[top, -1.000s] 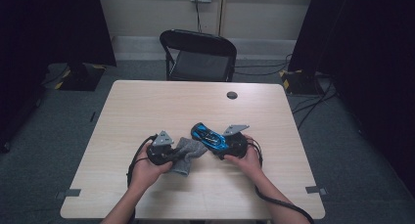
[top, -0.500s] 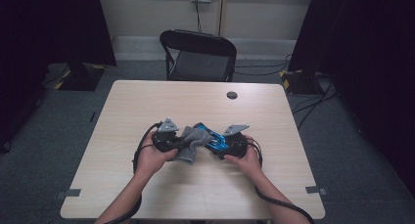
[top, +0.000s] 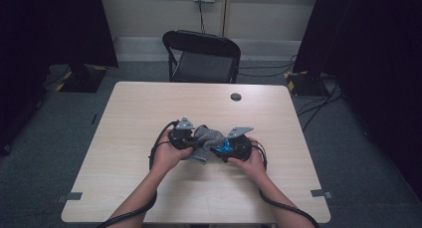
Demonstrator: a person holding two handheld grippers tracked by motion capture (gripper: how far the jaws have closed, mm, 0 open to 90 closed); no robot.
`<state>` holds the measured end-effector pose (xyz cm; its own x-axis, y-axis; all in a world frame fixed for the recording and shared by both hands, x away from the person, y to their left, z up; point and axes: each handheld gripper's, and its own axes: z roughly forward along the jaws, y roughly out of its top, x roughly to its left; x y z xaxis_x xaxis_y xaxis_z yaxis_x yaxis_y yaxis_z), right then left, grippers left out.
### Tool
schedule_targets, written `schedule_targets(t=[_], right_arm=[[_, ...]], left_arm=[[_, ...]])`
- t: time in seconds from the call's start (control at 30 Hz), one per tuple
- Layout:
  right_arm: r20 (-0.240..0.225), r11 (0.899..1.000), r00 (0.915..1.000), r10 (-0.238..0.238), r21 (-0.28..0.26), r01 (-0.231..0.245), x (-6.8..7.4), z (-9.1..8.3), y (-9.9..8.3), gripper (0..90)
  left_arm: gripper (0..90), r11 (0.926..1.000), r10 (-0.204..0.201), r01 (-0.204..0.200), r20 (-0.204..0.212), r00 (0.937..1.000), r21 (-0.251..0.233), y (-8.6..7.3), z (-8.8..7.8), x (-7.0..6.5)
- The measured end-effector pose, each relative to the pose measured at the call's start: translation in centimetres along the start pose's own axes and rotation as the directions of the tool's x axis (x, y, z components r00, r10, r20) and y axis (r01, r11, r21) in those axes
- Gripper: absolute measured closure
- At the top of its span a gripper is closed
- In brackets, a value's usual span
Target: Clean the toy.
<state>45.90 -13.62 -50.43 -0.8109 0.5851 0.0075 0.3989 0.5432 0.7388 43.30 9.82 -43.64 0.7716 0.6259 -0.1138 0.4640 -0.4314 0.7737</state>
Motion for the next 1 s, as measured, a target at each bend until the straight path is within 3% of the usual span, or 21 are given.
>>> schedule_targets(t=[0.5,0.8,1.0], right_arm=[[0.000,1.000,1.0000,0.001,0.001,-0.001,0.0,0.0,0.0,24.2],[0.000,1.000,1.0000,-0.001,0.000,0.001,0.0,0.0,0.0,24.2],[0.000,1.000,1.0000,-0.001,0.000,0.001,0.0,0.0,0.0,24.2]], left_arm=[[78.9,0.9973,0.041,-0.042,0.011,0.9991,0.060,1.7,4.7,-1.4],[78.8,0.9892,0.095,-0.095,0.013,0.9954,0.111,1.7,6.0,-1.8],[78.7,0.9838,0.135,-0.135,0.009,0.9908,0.118,1.6,6.0,-2.2]])
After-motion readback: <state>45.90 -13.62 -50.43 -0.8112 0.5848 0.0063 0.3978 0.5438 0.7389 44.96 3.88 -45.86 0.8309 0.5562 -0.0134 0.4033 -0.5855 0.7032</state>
